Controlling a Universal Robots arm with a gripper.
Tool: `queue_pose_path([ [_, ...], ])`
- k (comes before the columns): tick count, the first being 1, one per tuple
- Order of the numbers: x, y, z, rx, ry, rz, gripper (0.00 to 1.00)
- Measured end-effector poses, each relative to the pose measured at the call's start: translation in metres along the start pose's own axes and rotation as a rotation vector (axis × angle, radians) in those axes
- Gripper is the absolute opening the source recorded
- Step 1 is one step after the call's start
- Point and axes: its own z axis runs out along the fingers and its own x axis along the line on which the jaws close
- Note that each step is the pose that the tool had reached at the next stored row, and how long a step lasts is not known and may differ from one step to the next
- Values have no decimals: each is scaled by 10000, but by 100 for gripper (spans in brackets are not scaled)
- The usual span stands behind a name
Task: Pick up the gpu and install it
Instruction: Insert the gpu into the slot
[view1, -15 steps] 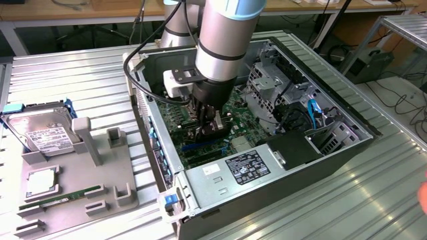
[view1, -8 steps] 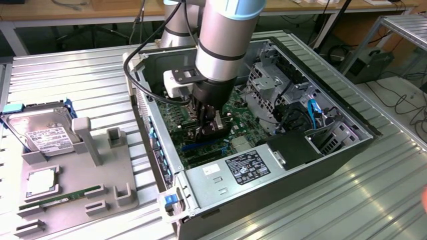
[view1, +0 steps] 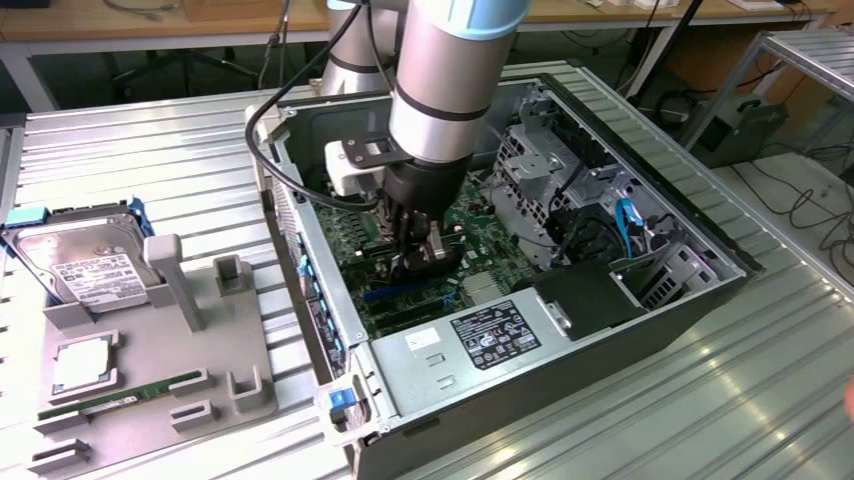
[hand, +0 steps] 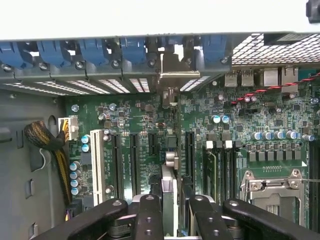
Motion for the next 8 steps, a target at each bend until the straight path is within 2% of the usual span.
queue_pose_path([
  [8, 0, 6, -24, 11, 0, -1, 26],
])
